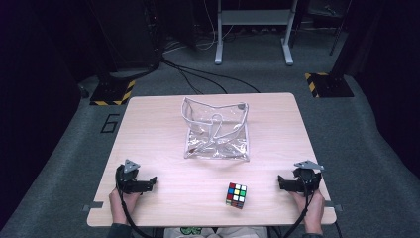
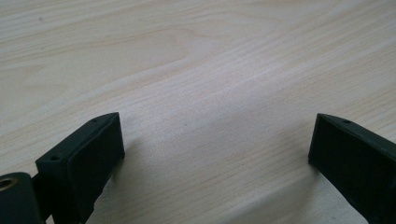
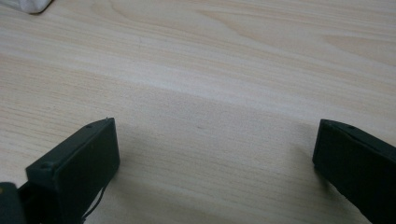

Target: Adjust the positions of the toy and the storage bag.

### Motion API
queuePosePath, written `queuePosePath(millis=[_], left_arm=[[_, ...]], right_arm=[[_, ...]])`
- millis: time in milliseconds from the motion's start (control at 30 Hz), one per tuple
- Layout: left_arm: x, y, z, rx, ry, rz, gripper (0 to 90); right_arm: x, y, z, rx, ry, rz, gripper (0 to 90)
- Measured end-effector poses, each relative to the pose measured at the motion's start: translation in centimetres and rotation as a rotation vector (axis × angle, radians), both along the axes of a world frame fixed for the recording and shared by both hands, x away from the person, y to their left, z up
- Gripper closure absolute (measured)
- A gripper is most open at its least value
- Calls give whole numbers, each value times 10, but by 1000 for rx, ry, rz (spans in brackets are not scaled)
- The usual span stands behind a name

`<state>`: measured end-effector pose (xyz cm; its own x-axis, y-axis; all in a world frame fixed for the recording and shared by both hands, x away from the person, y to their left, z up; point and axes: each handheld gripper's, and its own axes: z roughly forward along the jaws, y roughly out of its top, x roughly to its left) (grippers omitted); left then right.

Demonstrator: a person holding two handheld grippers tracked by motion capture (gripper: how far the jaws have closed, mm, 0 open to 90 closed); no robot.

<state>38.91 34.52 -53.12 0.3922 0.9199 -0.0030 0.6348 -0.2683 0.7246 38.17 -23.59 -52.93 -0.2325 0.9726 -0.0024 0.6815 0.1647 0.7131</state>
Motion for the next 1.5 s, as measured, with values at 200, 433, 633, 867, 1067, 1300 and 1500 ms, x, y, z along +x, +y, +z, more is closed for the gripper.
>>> queuePosePath(millis=[200, 433, 633, 867, 1067, 1300, 1500], left_arm=[[0, 0, 0, 1, 0, 0, 31], [0, 0, 0, 5, 2, -4, 31], [0, 0, 0, 6, 3, -4, 32], [0, 0, 0, 0, 7, -1, 32], [0, 0, 0, 0, 7, -1, 32], [0, 0, 0, 0, 7, -1, 32], [0, 0, 0, -1, 5, 0, 32]], right_arm=[[0, 1, 0, -1, 3, 10, 0], [-1, 3, 1, -16, 6, 22, 0], [-2, 6, 2, -39, -13, 39, 0], [-4, 9, 2, -56, -20, 67, 0], [-7, 14, 3, -46, -4, 91, 0], [-11, 21, 5, -37, -7, 113, 0], [-15, 29, 12, -20, -17, 144, 0]])
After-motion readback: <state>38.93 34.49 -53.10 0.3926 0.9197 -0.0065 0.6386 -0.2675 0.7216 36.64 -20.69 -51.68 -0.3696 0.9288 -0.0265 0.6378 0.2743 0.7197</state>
